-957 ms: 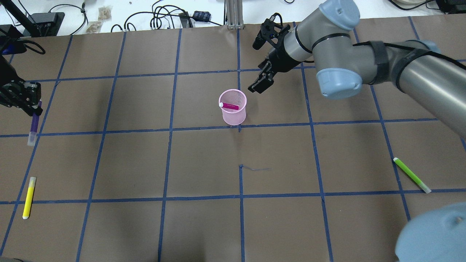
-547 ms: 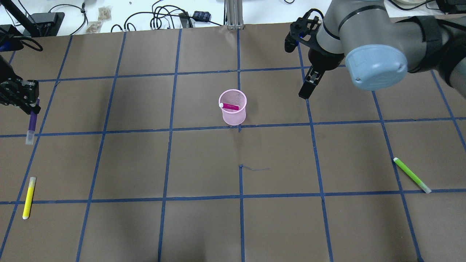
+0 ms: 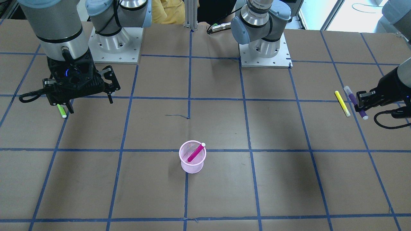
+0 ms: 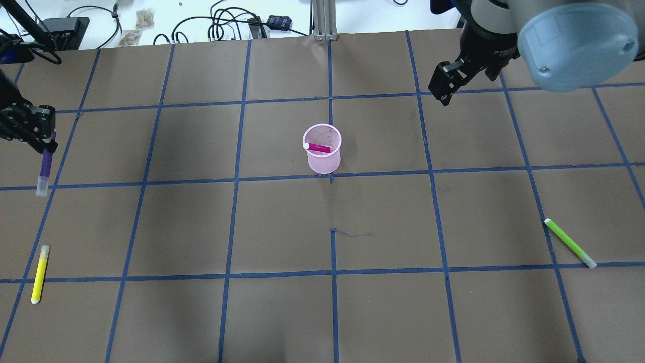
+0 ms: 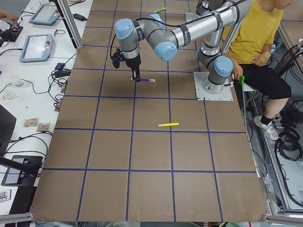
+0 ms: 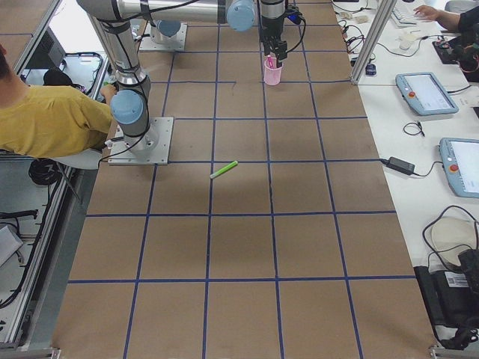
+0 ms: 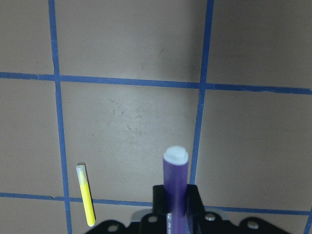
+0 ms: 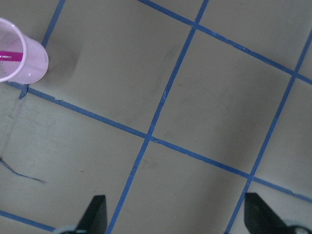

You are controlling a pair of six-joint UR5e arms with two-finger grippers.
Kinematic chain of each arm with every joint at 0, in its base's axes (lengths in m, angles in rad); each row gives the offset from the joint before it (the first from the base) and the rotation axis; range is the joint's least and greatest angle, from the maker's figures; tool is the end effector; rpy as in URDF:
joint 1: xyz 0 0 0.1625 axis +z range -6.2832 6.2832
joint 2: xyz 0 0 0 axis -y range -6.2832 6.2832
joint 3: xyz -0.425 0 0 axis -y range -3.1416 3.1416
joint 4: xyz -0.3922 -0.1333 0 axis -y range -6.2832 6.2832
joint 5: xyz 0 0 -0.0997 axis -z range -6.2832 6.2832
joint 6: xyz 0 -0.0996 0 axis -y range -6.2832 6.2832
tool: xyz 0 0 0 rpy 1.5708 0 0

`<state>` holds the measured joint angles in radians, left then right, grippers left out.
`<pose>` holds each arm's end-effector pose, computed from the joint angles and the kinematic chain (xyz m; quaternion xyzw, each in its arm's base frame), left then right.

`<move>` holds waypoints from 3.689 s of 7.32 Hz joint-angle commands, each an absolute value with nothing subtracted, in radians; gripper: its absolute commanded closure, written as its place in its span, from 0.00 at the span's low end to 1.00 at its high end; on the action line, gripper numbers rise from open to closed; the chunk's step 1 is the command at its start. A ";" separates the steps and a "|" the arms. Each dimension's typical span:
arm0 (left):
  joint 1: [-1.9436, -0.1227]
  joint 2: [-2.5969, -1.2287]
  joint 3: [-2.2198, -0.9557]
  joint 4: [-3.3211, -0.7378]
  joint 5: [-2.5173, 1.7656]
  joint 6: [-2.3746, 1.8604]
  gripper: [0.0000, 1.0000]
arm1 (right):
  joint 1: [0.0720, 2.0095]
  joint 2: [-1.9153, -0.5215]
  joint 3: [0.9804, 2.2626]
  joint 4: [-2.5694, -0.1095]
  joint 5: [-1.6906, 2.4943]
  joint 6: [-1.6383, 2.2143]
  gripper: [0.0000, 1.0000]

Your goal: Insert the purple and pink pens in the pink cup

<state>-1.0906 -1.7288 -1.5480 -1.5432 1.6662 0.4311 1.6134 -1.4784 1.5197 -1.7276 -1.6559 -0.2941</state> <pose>0.1415 -0.5396 0.4201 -0.0219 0.9972 0.0692 0.0191 0.1478 -0.5357 0.4824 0.1647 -0.9837 0.0519 0.0494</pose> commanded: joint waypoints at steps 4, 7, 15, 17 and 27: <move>-1.192 -1.691 -1.548 -1.531 1.596 0.388 1.00 | 1.608 -1.480 1.440 -1.575 -1.609 -0.081 0.00; -1.201 -1.698 -1.551 -1.529 1.545 0.332 1.00 | 1.608 -1.479 1.448 -1.580 -1.608 -0.097 0.00; -1.731 -1.772 -1.698 -0.709 1.440 -0.189 1.00 | 1.609 -1.477 1.457 -1.578 -1.608 -0.087 0.00; -1.764 -1.815 -1.767 -0.486 1.433 -0.297 1.00 | 1.609 -1.477 1.457 -1.582 -1.608 -0.091 0.00; -1.879 -1.987 -1.896 -0.109 1.509 -0.380 0.98 | 1.606 -1.476 1.457 -1.583 -1.608 -0.097 0.00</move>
